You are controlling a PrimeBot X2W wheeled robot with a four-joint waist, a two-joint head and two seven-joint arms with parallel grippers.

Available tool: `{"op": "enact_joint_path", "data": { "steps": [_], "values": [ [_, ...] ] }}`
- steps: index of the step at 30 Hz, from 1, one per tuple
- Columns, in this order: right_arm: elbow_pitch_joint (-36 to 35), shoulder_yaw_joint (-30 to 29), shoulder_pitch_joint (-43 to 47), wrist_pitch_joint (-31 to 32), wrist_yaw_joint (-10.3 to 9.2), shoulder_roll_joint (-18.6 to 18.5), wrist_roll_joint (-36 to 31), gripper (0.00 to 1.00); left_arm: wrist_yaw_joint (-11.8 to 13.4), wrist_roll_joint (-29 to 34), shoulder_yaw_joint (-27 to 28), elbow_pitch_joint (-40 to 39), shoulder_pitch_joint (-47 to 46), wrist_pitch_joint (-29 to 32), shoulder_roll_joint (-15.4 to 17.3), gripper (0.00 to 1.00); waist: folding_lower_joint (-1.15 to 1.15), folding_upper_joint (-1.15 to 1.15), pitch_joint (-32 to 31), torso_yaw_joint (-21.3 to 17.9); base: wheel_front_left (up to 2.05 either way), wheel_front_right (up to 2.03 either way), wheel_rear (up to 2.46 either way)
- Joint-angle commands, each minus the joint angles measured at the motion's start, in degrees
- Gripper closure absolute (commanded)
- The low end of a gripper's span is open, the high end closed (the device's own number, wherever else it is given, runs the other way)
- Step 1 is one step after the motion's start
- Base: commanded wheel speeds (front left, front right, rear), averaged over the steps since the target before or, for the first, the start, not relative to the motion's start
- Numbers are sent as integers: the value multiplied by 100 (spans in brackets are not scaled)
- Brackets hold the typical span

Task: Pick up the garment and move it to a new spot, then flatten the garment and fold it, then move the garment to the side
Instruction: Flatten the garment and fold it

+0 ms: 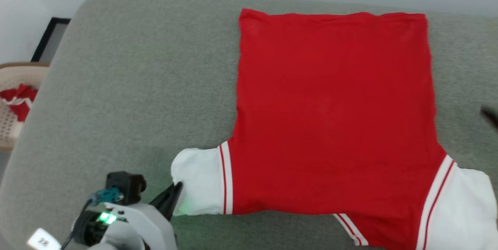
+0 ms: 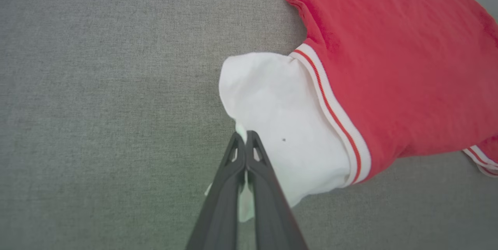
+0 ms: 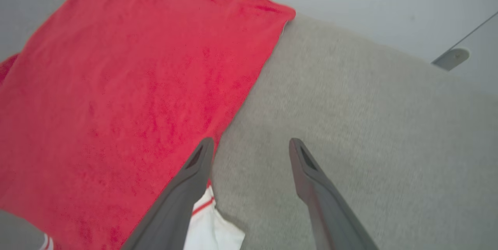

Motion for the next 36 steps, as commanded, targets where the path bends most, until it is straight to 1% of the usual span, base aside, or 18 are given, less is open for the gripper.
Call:
{"op": "enact_joint_path", "data": {
  "steps": [1, 5, 8, 13, 17, 21, 27, 30, 32, 33, 34, 36],
  "values": [
    [46, -54, -331, -90, -6, 113, -172, 0, -52, 94, -27, -5, -110, -25, -72, 100, 0, 0, 126, 175, 0, 0, 0],
    [600, 48, -1312, -307, -6, 371, -717, 0, -204, 225, -146, 69, -362, -27, -321, 100, 0, 0, 311, 507, 0, 0, 0],
    [1181, 219, -2034, -402, -6, 466, -1025, 0, -343, 315, -238, 166, -577, -32, -538, 100, 0, 0, 494, 779, 0, 0, 0],
    [2262, 540, -2992, -476, -6, 524, -1398, 0, -606, 418, -361, 414, -873, -83, -892, 100, 0, 0, 807, 1213, 0, 0, 0],
    [3143, 583, -3588, -396, -6, 538, -1593, 0, -804, 463, -444, 630, -1078, -132, -1154, 100, 0, 0, 1039, 1516, 0, 0, 0],
    [3974, 409, -4026, -290, -6, 495, -1818, 0, -995, 499, -541, 829, -1214, -182, -1383, 100, 0, 0, 1228, 1776, 0, 0, 0],
    [5089, -26, -4455, -119, -6, 604, -2256, 0, -1233, 522, -661, 1087, -1376, -234, -1656, 100, 0, 0, 1428, 2052, 0, 0, 0],
    [5575, -231, -4584, -59, -4, 783, -2428, 0, -1302, 523, -688, 1185, -1409, -267, -1722, 100, 0, 0, 1478, 2077, 0, 0, 0],
    [5925, -296, -4561, 123, -3, 894, -2576, 0, -1310, 528, -699, 1234, -1398, -282, -1741, 100, 0, 0, 1502, 2080, 0, 0, 0],
    [6087, -294, -4556, 243, -3, 931, -2681, 60, -1326, 525, -700, 1252, -1401, -294, -1750, 100, 0, 0, 1516, 2081, 0, 0, 0],
    [6221, -303, -4559, 327, -4, 947, -2773, 100, -1340, 518, -697, 1268, -1408, -307, -1759, 100, 0, 0, 1522, 2080, 0, 0, 0],
    [6378, -263, -4574, 475, -3, 995, -2888, 100, -1363, 489, -684, 1306, -1420, -324, -1770, 100, 0, 0, 1528, 2078, 0, 0, 0]
  ]
}}
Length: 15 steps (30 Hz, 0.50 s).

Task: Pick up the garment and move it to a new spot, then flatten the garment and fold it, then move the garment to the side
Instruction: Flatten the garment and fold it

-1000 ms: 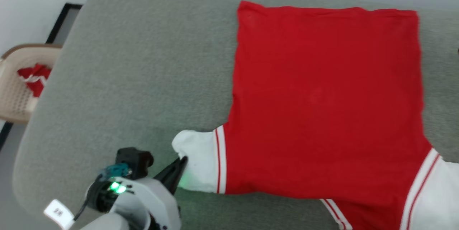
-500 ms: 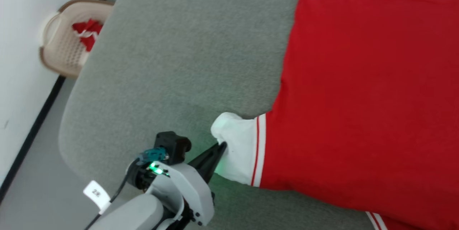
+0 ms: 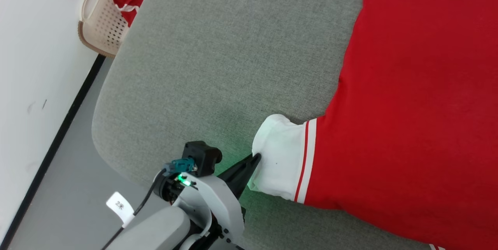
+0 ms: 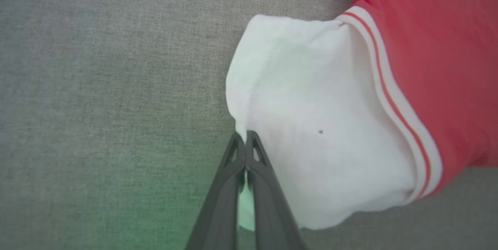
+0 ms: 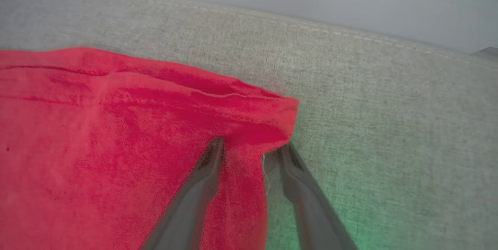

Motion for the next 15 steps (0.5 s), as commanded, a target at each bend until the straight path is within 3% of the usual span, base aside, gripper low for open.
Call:
{"op": "enact_joint_path", "data": {
  "steps": [1, 8, 15],
  "values": [
    [429, 74, 429, 177, -2, 207, -128, 100, -40, -11, 18, 47, -64, -33, -22, 100, 0, 0, 29, 24, 0, 0, 0],
    [300, -38, 240, -114, -4, 173, -325, 100, -168, -67, 75, 303, -166, -82, -19, 100, 0, 0, -100, -101, 0, 0, 0],
    [-232, 418, 472, -102, -3, 381, 205, 100, -128, -107, 213, 472, -106, -148, 240, 100, 0, 0, -484, -567, 0, 0, 0]
  ]
}}
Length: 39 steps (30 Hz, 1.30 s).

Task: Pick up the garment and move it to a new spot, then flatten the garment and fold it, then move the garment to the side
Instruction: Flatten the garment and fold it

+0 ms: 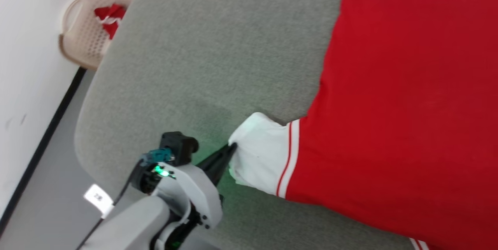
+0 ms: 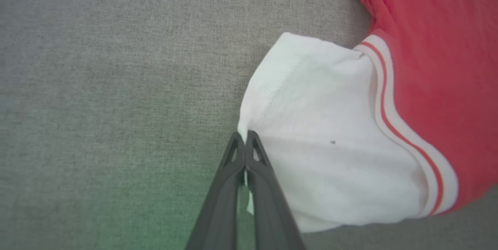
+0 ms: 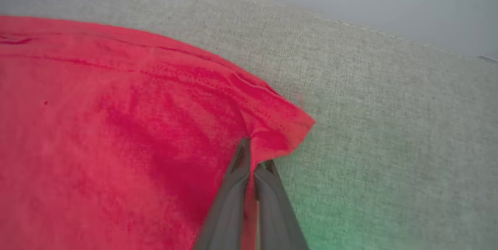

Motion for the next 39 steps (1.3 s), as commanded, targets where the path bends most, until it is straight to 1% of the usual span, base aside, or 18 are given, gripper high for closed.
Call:
{"op": "enact_joint_path", "data": {
  "steps": [1, 3, 7, 8, 10, 13, 18, 20, 21, 23, 24, 26, 29, 31, 35, 39],
  "values": [
    [-140, 239, 351, 100, -4, 72, 218, 100, 46, -23, 54, 11, 47, -16, 120, 100, 0, 0, -314, -350, 0, 0, 0],
    [-430, 391, 532, 119, -4, 50, 520, 100, 102, -50, 97, -17, 100, -4, 224, 100, 0, 0, -438, -510, 0, 0, 0],
    [-1137, 700, 1032, 180, -5, -112, 1119, 100, 205, -90, 163, -108, 195, 34, 440, 100, 0, 0, -679, -800, 0, 0, 0],
    [-1137, 700, 1032, 180, -5, -112, 1119, 100, 205, -90, 163, -108, 195, 34, 440, 100, 0, 0, -679, -800, 0, 0, 0],
    [-1552, 864, 1368, 239, -4, -169, 1421, 100, 271, -111, 189, -152, 267, 68, 555, 100, 0, 0, -793, -958, 0, 0, 0],
    [-2147, 949, 1893, 264, -5, -331, 1789, 100, 359, -146, 227, -252, 351, 104, 697, 100, 0, 0, -933, -1164, 0, 0, 0],
    [-2976, 883, 2872, 277, -4, -439, 2236, 100, 509, -207, 275, -408, 516, 150, 911, 100, 0, 0, -1135, -1467, 0, 0, 0],
    [-3278, 828, 3297, 259, -4, -450, 2314, 100, 564, -215, 293, -479, 581, 157, 987, 100, 0, 0, -1203, -1570, 0, 0, 0],
    [-3535, 723, 3728, 241, -4, -422, 2394, 100, 618, -234, 301, -542, 638, 170, 1050, 100, 0, 0, -1260, -1661, 0, 0, 0],
    [-3729, 588, 4158, 219, -5, -380, 2472, 100, 669, -263, 320, -616, 697, 168, 1105, 100, 0, 0, -1307, -1745, 0, 0, 0],
    [-3729, 588, 4158, 219, -5, -380, 2472, 100, 669, -263, 320, -616, 697, 168, 1105, 100, 0, 0, -1307, -1745, 0, 0, 0],
    [-3882, 483, 4618, 212, -5, -320, 2538, 100, 714, -272, 339, -690, 743, 169, 1159, 100, 0, 0, -1344, -1815, 0, 0, 0],
    [-4061, 265, 5213, 152, -5, -191, 2433, 100, 787, -307, 361, -800, 822, 165, 1229, 100, 0, 0, -1369, -1916, 0, 0, 0],
    [-4124, 117, 5533, 121, -5, -22, 2428, 100, 807, -331, 377, -870, 855, 162, 1265, 100, 0, 0, -1371, -1968, 0, 0, 0],
    [-4144, -143, 5950, 110, -7, 257, 2335, 100, 851, -338, 391, -958, 894, 185, 1323, 100, 0, 0, -1345, -2043, 0, 0, 0],
    [-4018, -295, 6087, 96, -12, 428, 2210, 100, 861, -352, 398, -997, 886, 200, 1333, 100, 0, 0, -1310, -2092, 0, 0, 0]
  ]
}}
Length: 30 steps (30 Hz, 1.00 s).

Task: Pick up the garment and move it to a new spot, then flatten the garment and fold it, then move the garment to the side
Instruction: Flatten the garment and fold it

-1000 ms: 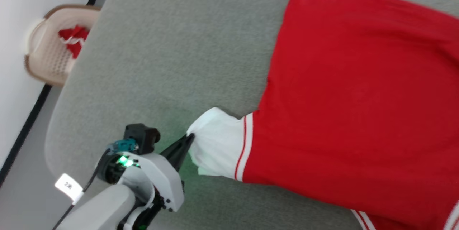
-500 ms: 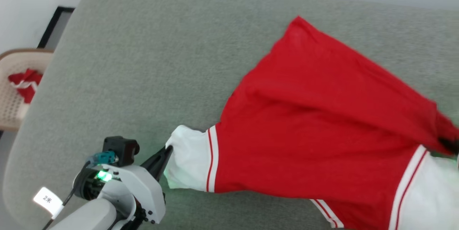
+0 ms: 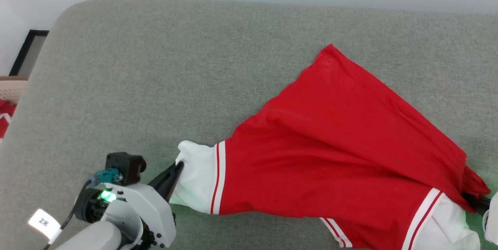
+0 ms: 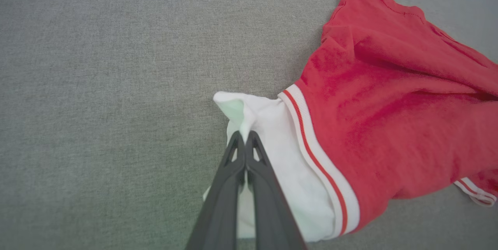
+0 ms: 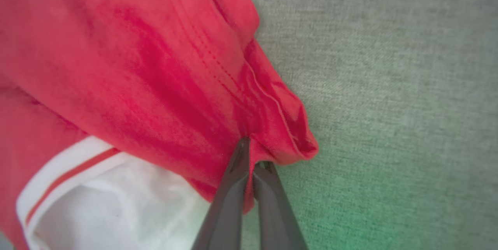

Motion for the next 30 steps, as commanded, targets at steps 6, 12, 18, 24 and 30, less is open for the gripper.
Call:
{"op": "enact_joint_path", "data": {
  "steps": [6, 12, 18, 24, 30],
  "values": [
    [186, -61, 164, 149, -36, 62, -254, 0, 46, -42, 29, -39, 59, -5, 26, 100, 0, 0, 38, -92, 0, 0, 0],
    [-526, -268, 252, 560, -17, 23, -271, 0, 81, -45, 26, -80, 99, -27, 43, 100, 0, 0, 12, -137, 0, 0, 0],
    [-1705, -795, 383, 1246, -15, 27, -361, 0, 86, -10, -19, -154, 95, -3, 5, 100, 0, 0, -13, -50, 0, 0, 0],
    [-2708, -804, -354, 943, -15, 32, -527, 0, 33, 58, -106, -182, -41, 36, -128, 100, 0, 0, 43, 241, 0, 0, 0],
    [-2218, 111, -1472, -207, -14, -312, -906, 0, -154, 140, -236, -32, -289, 89, -401, 100, 0, 0, 170, 692, 0, 0, 0]
  ]
}}
